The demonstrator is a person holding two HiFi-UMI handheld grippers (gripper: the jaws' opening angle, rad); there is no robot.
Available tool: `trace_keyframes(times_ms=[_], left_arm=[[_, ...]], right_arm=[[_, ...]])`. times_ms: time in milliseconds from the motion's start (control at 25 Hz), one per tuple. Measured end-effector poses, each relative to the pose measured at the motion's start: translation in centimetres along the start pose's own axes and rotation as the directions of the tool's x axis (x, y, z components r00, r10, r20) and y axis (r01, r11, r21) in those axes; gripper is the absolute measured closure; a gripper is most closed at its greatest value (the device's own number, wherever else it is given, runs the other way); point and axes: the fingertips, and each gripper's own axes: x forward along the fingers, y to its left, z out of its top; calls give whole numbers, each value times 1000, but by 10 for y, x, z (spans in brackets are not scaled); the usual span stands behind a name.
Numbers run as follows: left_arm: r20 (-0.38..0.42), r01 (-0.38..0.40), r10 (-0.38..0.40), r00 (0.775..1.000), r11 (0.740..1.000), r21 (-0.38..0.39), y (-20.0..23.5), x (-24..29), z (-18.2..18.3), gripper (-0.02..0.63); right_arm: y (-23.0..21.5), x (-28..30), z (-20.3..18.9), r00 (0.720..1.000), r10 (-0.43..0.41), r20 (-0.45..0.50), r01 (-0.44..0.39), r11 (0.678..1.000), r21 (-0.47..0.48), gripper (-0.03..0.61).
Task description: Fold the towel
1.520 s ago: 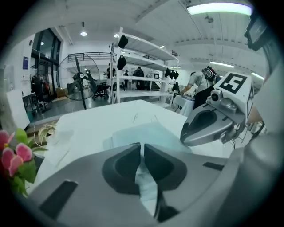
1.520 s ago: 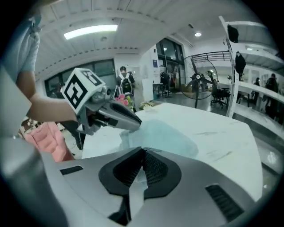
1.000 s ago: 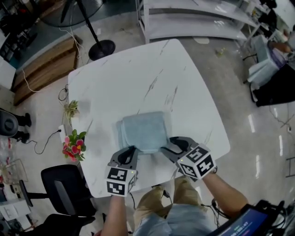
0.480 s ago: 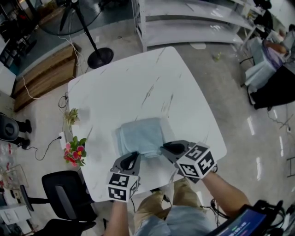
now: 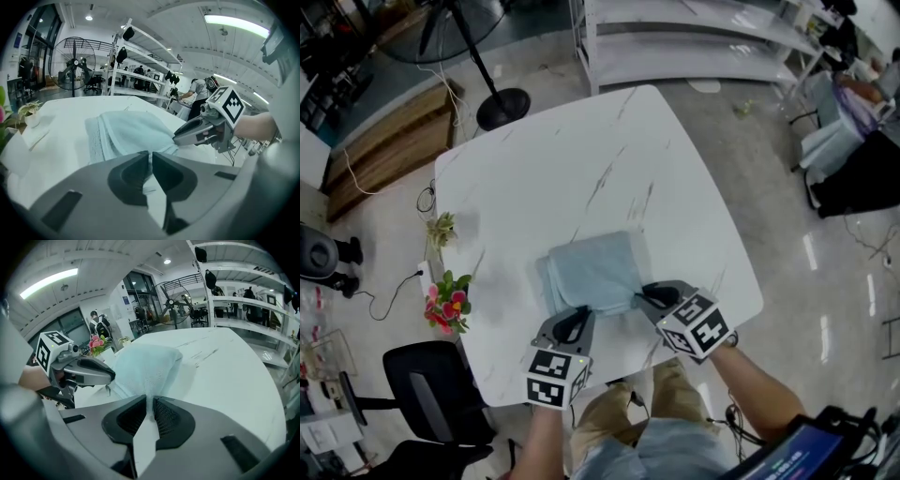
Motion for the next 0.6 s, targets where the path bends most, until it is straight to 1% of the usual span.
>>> trace_keyframes(times_ms=[80,120,160,200,240,320,360,440,520,600], left_arm=[[20,-1,1,1000,1000,-1,-1,-11,4,583],[38,-6,6,999,1000,1,-1,-17,8,583],[59,-14,13,998,1000,7,0,-23,14,584],[81,-21,20,997,1000,14,1,-27,20,584],[99,-25,22,995,999,22,2,-29,27,586],[118,-21,15,993,999,44,1,-25,38,586],[115,-18,12,993,998,58,1,-20,42,586],[77,-22,14,997,995,97,3,-7,41,586],[7,-26,26,1000,990,141,7,3,28,586],[-39,-25,31,999,988,155,9,5,12,586]], right_arm=[[0,-10,5,1000,9,-13,-9,1000,-2,481],[1,-19,10,1000,8,-9,-8,1000,-5,458],[1,-29,18,1000,-2,14,3,1000,-10,451],[1,-40,29,998,-20,57,21,1000,-14,464],[2,-50,41,993,-38,115,41,999,-16,496],[9,-60,66,973,-53,223,61,998,-26,552],[14,-58,74,966,-47,253,59,997,-40,552],[20,-41,80,965,-24,260,43,997,-70,552],[17,-16,67,977,-18,214,35,996,-78,552],[4,4,48,987,-43,153,53,997,-62,557]])
